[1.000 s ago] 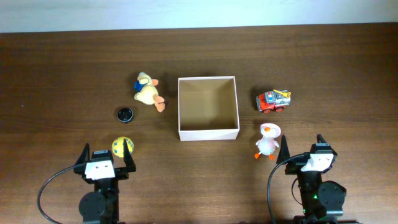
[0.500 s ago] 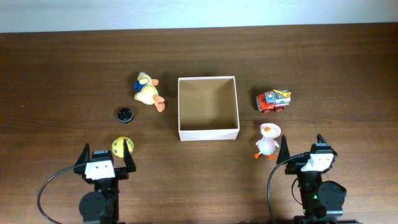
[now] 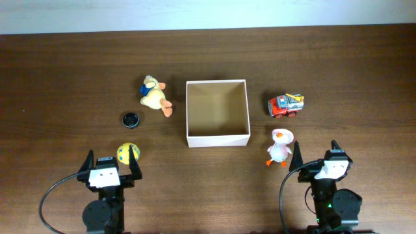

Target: Pack container

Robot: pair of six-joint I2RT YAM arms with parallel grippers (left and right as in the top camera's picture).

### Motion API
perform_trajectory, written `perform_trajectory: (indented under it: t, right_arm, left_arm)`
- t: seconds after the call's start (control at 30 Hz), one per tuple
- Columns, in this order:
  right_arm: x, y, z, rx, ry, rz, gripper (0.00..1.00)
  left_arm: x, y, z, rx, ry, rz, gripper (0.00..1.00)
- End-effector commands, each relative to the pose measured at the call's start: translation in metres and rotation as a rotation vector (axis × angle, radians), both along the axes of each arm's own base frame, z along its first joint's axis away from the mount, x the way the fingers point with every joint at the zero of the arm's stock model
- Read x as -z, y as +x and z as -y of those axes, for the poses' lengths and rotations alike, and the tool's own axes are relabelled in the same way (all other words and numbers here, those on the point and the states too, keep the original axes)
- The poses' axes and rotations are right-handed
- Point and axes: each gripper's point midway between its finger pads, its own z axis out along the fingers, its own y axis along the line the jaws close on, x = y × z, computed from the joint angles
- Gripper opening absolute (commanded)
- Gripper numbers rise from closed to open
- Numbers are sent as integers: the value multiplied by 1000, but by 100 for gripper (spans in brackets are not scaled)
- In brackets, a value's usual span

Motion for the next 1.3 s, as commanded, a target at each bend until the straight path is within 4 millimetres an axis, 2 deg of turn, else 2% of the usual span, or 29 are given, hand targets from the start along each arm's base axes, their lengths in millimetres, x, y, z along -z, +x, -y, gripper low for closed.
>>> perform_trajectory:
  t: [0.0, 0.63, 0.87, 0.9, 0.97, 1.13, 1.27]
  right_arm:
    - [2, 0, 1, 2, 8, 0, 99]
    - [1, 0, 1, 2, 8, 2, 99]
    - [-1, -1, 11, 65, 49, 13, 99]
    - [-7, -2, 20, 123, 134, 37, 99]
    - [-19, -5, 29, 175, 181, 68, 99]
    - [-72, -12, 42, 250, 127, 124, 99]
    - [-108, -1, 43, 249, 53, 91, 99]
  left_arm:
    - [3, 0, 0, 1, -10, -1, 99]
    - [3, 0, 0, 1, -11, -1, 99]
    - [3, 0, 0, 1, -11, -1, 99]
    - [3, 0, 0, 1, -11, -1, 99]
    - [3, 0, 0, 1, -11, -1, 99]
    - [3, 0, 0, 1, -11, -1, 99]
    - [3, 0, 0, 1, -11, -1, 99]
